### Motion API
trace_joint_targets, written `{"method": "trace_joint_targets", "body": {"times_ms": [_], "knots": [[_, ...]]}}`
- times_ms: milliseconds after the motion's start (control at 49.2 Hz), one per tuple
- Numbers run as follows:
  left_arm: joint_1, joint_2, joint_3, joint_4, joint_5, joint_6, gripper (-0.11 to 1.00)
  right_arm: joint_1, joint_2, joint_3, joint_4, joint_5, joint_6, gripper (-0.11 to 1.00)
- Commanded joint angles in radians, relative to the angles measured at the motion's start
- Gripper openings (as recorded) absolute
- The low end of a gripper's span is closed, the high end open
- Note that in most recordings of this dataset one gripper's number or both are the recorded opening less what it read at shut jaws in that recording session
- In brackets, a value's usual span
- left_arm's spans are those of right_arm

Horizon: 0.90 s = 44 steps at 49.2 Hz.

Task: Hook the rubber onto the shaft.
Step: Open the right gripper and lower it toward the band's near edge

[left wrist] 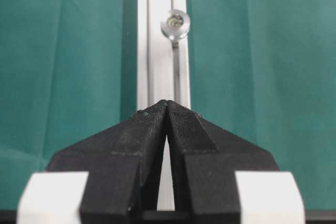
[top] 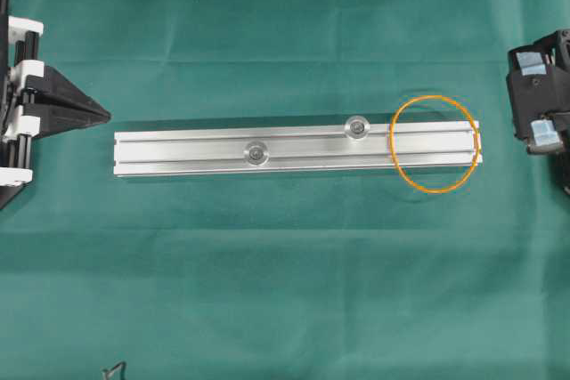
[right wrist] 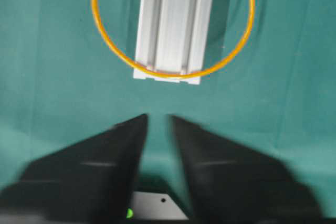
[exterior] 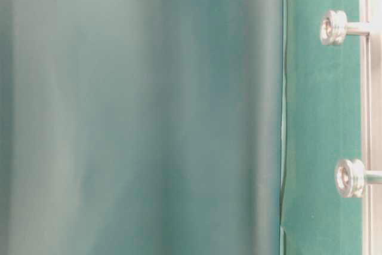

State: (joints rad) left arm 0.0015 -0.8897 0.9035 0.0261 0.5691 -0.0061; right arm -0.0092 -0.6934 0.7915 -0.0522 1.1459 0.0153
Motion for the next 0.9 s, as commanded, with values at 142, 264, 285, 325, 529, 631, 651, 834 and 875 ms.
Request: {"method": "trace_joint_targets", "body": {"times_ms": [142, 264, 285, 325, 529, 631, 651, 834, 875], "knots": [[0.002, 0.002, -0.032, 0.003, -0.005, -0.002, 0.0, -0.002, 0.002, -0.029, -0.003, -0.005, 0.003, 0.91], [0.002, 0.002, -0.032, 0.003, -0.005, -0.002, 0.0, -0.002, 0.002, -0.029, -0.003, -0.005, 0.005, 0.98], [0.002, 0.0, -0.032, 0.003, -0.005, -0.002, 0.0, -0.002, 0.002, -0.029, -0.003, -0.005, 0.003, 0.98], [0.002, 0.0, -0.032, 0.003, -0.005, -0.002, 0.0, -0.002, 0.002, -0.029, -0.003, -0.005, 0.003, 0.97], [0.002, 0.0, -0.032, 0.003, -0.005, -0.002, 0.0, -0.002, 0.002, -0.029, -0.003, -0.005, 0.005, 0.97], [0.002, 0.002, -0.032, 0.003, -0.005, -0.002, 0.0, -0.002, 0.002, -0.029, -0.003, -0.005, 0.005, 0.96], [0.002, 0.0, -0.032, 0.003, -0.005, -0.002, 0.0, -0.002, 0.002, -0.029, -0.003, -0.005, 0.005, 0.96], [0.002, 0.002, -0.032, 0.003, -0.005, -0.002, 0.0, -0.002, 0.003, -0.031, -0.002, -0.005, 0.005, 0.96], [0.002, 0.002, -0.032, 0.003, -0.005, -0.002, 0.0, -0.002, 0.006, -0.032, -0.002, -0.005, 0.005, 0.96]]}}
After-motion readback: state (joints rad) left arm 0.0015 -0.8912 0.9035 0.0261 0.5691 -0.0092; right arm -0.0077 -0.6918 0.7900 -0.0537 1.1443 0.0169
